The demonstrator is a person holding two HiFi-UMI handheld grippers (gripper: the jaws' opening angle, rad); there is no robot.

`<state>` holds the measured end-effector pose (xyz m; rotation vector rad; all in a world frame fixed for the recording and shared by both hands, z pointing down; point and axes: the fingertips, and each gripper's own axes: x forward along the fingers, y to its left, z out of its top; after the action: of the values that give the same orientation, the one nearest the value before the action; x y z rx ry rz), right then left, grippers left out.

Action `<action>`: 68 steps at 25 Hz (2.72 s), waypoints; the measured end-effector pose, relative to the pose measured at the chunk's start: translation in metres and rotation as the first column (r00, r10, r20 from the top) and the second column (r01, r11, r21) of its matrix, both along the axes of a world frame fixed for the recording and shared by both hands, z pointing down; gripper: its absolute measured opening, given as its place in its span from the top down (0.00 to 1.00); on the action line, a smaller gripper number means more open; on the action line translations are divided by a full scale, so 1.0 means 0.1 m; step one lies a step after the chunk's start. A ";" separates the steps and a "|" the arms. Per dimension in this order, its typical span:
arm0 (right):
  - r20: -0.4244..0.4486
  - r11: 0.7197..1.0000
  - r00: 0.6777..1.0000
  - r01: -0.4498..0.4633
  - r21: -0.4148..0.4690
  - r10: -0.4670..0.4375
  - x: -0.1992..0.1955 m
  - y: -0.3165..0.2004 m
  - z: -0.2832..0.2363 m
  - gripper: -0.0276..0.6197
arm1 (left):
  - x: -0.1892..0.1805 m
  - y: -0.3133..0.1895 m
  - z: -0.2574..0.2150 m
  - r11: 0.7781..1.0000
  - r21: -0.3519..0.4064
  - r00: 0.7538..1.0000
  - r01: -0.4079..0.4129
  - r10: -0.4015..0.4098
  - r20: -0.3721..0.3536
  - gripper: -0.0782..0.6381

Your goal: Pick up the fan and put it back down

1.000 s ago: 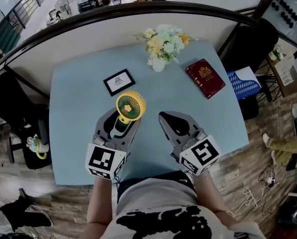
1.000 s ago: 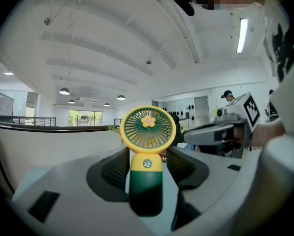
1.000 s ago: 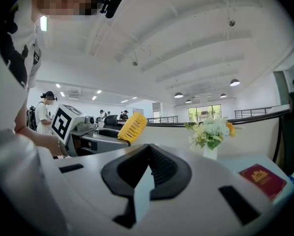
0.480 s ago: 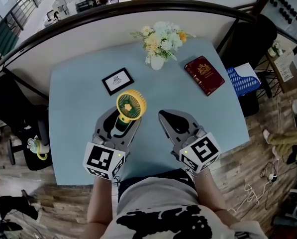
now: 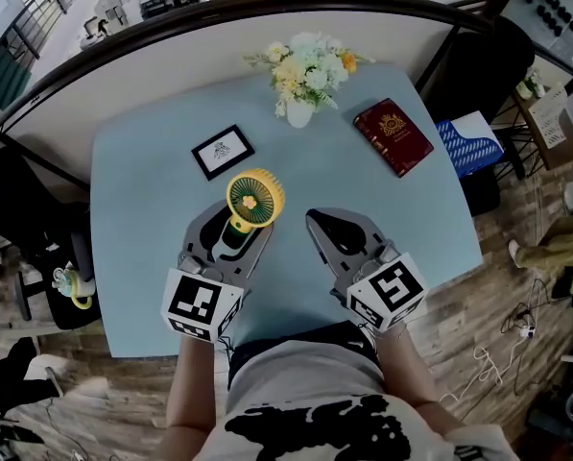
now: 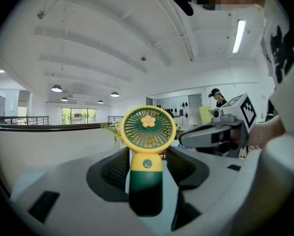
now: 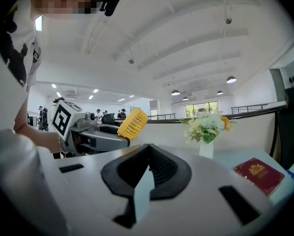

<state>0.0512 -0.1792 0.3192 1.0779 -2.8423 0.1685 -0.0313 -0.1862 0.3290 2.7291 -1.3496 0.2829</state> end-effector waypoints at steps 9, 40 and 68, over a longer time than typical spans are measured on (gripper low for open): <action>0.011 0.999 0.999 -0.035 -0.039 0.036 0.13 -0.09 0.10 0.95 | 0.06 -0.09 0.11 0.999 -0.035 0.999 -0.020 0.021 0.030 0.55; 0.009 0.942 0.982 -0.176 -0.286 0.187 0.83 -0.55 1.26 0.95 | 0.85 -0.76 1.69 0.921 -0.387 0.954 -0.037 0.148 0.262 0.55; -0.064 0.860 0.976 -0.215 -0.462 0.210 0.92 -0.43 2.34 0.95 | 0.92 -0.85 2.86 0.813 -0.582 0.896 0.022 0.243 0.373 0.54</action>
<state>0.1428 -0.2219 0.5527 1.2554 -2.4590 0.8150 0.0609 -0.2713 0.6148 2.2864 -0.9396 1.1635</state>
